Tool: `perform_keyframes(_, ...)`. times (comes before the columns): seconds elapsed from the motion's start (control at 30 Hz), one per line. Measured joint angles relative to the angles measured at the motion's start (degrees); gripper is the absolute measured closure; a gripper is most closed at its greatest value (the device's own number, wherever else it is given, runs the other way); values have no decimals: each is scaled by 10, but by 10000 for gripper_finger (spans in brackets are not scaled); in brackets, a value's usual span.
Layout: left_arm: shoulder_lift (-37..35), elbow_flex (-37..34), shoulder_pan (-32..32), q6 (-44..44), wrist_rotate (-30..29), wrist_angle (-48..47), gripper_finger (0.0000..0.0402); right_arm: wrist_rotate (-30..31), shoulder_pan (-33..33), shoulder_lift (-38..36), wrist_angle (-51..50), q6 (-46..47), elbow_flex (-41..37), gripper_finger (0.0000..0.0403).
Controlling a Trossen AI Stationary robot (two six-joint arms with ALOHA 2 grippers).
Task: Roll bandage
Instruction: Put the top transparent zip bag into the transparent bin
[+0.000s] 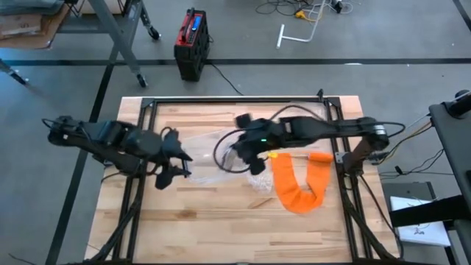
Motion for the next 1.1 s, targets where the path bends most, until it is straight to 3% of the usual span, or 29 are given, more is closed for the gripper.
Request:
perform_keyframes(0.13,-42,-78,-37,1,-40,101,191,-112,-19,53,72,-96,0,401)
perform_keyframes(0.23,-56,-127,-37,27,-55,166,202,-157,-38,98,132,-156,0,401)
perform_keyframes(0.47,-52,-164,-37,44,-58,172,225,-164,-76,187,238,-222,-1,401)
perform_keyframes(0.8,-73,-168,-42,26,-61,154,251,-166,-114,247,247,-214,57,401)
perform_keyframes(0.97,-73,-206,-50,44,-81,152,263,-262,-117,269,243,-193,75,401)
perform_keyframes(1.1,-75,-189,-49,82,-81,134,272,-267,-117,294,247,-187,88,401)
